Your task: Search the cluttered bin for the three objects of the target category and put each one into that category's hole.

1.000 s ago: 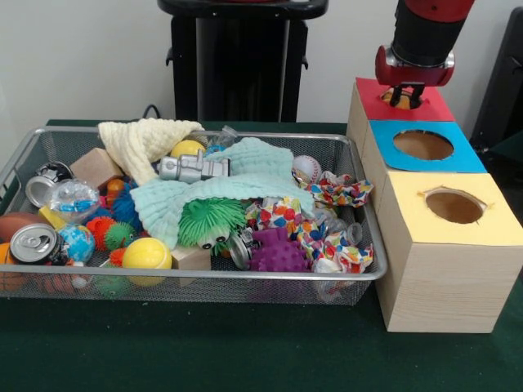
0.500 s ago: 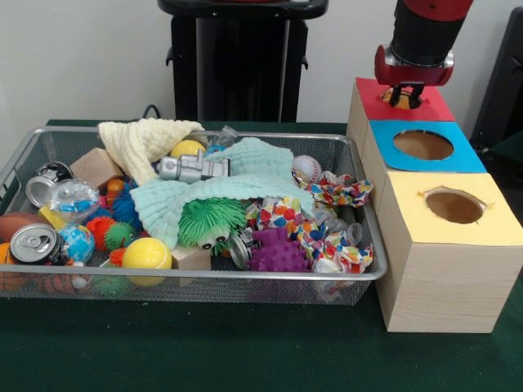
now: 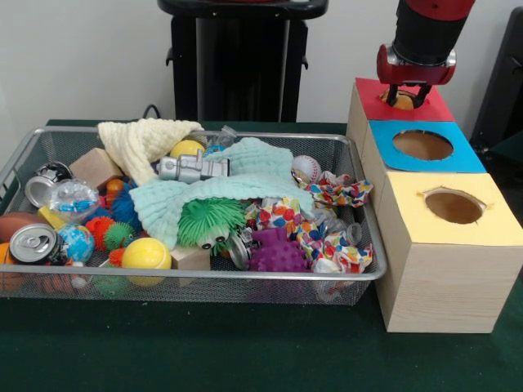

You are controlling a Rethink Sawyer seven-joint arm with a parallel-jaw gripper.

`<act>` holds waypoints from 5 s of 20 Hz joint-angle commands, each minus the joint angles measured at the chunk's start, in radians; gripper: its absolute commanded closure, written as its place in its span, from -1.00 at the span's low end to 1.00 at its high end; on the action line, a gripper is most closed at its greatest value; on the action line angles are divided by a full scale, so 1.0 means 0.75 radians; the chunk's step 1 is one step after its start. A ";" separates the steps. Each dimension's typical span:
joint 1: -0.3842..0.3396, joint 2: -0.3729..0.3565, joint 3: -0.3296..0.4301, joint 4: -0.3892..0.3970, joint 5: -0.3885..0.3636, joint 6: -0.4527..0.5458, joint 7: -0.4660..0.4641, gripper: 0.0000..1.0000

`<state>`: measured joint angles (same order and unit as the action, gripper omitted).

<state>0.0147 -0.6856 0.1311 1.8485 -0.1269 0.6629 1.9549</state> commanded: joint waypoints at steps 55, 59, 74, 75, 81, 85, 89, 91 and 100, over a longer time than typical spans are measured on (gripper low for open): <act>-0.081 -0.238 0.021 -0.098 0.070 0.204 0.114 1.00; -0.082 -0.239 0.022 -0.086 0.066 0.196 0.116 1.00; -0.080 -0.216 0.011 -0.091 0.062 0.168 0.126 -1.00; -0.082 -0.216 0.010 -0.089 0.062 0.168 0.125 -1.00; -0.087 -0.230 0.011 -0.059 0.049 0.170 0.100 -1.00; -0.076 -0.212 0.011 -0.067 0.047 0.157 0.114 -1.00; -0.075 -0.201 0.010 -0.079 0.043 0.157 0.114 -1.00; -0.086 -0.196 0.015 -0.091 0.045 0.156 0.103 -1.00; -0.120 -0.180 0.023 -0.188 0.052 0.195 0.084 -1.00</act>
<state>-0.0295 -0.8471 0.1303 1.7890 -0.1010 0.7425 1.9551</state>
